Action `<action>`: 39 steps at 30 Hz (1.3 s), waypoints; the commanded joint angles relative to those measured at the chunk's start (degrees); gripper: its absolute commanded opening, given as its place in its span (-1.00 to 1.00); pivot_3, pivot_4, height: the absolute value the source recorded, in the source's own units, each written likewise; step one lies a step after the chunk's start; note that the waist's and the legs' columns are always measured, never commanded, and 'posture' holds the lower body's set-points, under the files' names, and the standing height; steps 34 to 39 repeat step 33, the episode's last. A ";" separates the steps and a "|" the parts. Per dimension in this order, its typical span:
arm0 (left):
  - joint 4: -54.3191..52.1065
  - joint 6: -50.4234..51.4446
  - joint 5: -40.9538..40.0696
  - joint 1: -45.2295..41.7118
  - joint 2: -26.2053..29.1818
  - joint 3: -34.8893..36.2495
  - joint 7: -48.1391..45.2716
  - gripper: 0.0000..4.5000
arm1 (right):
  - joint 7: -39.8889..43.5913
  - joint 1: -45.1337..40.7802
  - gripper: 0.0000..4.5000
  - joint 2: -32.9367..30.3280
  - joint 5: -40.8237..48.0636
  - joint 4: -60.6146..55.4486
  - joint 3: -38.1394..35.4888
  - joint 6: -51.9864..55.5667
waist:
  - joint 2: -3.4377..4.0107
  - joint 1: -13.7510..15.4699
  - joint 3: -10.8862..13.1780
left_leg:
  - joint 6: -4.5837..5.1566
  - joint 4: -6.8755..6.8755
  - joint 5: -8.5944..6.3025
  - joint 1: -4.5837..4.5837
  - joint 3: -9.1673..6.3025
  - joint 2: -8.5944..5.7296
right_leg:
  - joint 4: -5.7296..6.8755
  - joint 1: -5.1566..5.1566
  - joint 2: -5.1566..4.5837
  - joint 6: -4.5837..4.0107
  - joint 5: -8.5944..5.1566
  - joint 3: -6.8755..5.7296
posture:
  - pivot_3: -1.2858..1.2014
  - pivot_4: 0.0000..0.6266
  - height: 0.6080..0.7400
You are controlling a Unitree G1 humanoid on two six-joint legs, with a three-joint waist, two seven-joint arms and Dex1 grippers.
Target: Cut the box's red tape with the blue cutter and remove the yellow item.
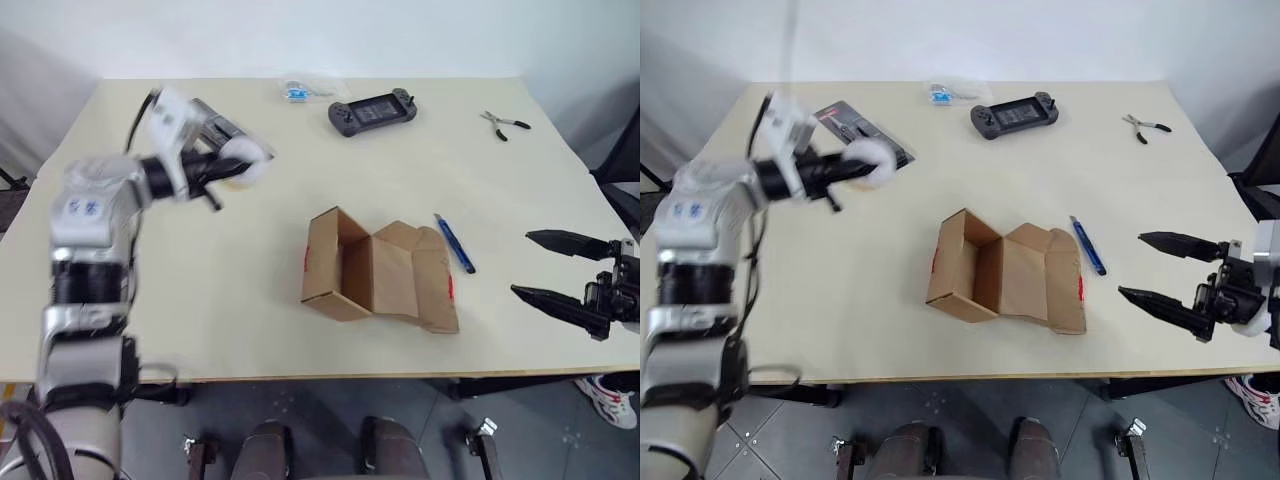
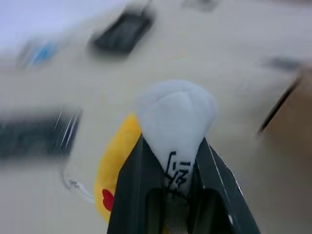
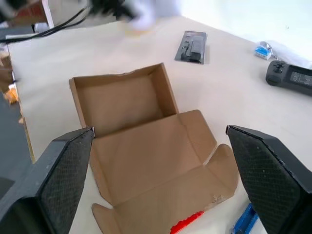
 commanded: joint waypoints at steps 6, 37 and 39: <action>-9.38 2.73 -2.75 11.18 6.30 6.07 0.96 0.18 | 2.60 -8.38 1.00 -1.66 -2.25 5.92 5.64 -2.28 | -0.04 0.40 0.02 | 0.00 0.13 -0.02 -0.03 -0.05 -0.02 | -0.04 0.10 -0.02 0.00 0.00 0.03 | 0.03 -0.52 1.00; -20.41 -11.39 -18.57 50.55 4.81 22.28 -17.63 0.98 | 11.30 -8.98 1.00 -6.86 -14.63 25.91 11.18 -15.51 | 0.08 -0.10 0.01 | -0.02 -0.20 -0.17 0.60 0.21 0.09 | -0.44 0.60 0.04 -0.12 -0.07 0.07 | 0.03 -0.52 1.00; -20.41 -11.39 -18.57 50.55 4.81 22.28 -17.63 0.98 | 11.30 -8.98 1.00 -6.86 -14.63 25.91 11.18 -15.51 | 0.08 -0.10 0.01 | -0.02 -0.20 -0.17 0.60 0.21 0.09 | -0.44 0.60 0.04 -0.12 -0.07 0.07 | 0.03 -0.52 1.00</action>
